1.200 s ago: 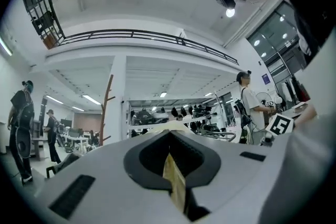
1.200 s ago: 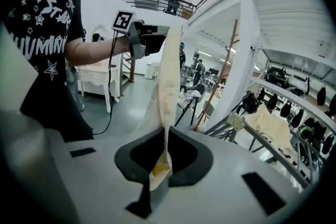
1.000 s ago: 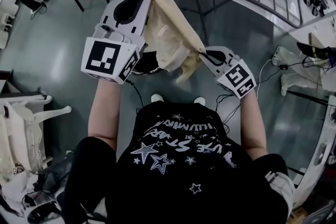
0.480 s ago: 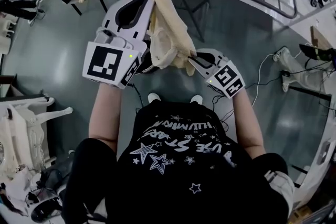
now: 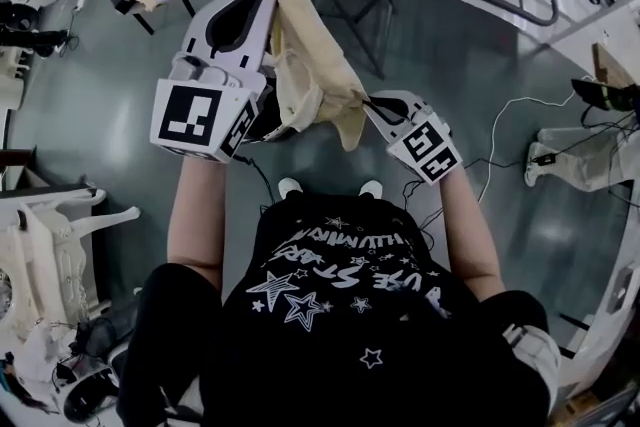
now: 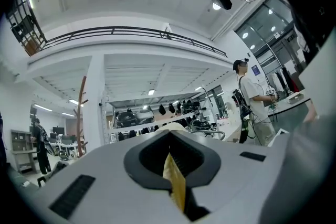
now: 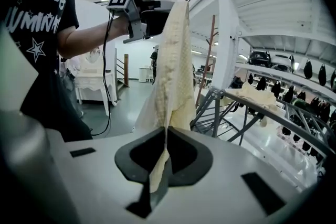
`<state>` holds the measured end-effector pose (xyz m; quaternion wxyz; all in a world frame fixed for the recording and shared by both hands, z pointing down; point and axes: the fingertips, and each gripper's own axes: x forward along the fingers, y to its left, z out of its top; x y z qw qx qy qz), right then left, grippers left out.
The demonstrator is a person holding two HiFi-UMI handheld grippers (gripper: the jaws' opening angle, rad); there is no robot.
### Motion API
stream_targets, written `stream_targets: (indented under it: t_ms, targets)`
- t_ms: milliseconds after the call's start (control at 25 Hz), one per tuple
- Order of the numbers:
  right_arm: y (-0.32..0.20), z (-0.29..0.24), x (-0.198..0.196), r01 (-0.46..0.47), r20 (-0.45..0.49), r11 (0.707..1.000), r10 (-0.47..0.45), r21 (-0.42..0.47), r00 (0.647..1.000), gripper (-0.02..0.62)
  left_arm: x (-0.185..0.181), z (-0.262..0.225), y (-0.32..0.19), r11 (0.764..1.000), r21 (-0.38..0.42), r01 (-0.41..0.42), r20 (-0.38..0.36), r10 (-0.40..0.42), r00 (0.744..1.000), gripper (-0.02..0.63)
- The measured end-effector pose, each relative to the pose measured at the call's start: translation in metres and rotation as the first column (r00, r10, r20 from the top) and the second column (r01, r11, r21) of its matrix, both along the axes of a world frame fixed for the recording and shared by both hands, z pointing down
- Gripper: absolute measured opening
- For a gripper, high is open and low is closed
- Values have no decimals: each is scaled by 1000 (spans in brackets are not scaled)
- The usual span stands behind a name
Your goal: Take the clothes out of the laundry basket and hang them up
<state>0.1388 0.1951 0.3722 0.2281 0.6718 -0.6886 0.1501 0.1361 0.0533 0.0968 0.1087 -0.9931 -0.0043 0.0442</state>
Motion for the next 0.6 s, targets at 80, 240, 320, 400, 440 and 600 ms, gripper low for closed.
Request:
stream_targets:
  t_ms: [80, 240, 320, 400, 440, 600]
  targets:
    - [12, -3, 12, -27, -9, 1000, 27, 6, 1000, 25, 5, 5, -2, 1000, 15, 17, 4, -17, 1000, 18]
    - [46, -19, 38, -80, -33, 996, 81, 28, 996, 25, 14, 15, -3, 997, 30, 69, 23, -70, 997, 18]
    - [63, -30, 49, -98, -43, 994, 99, 44, 994, 24, 19, 19, 0, 996, 27, 86, 32, -87, 996, 18]
    - [79, -40, 57, -112, -59, 992, 116, 58, 992, 25, 24, 22, 4, 996, 16, 90, 36, -90, 995, 18]
    - [87, -45, 62, -121, -72, 991, 125, 62, 989, 25, 28, 23, 8, 996, 8, 87, 35, -87, 996, 18]
    - [117, -58, 79, -163, -142, 984, 173, 77, 975, 25, 44, 22, 33, 998, -9, 56, 25, -56, 998, 18]
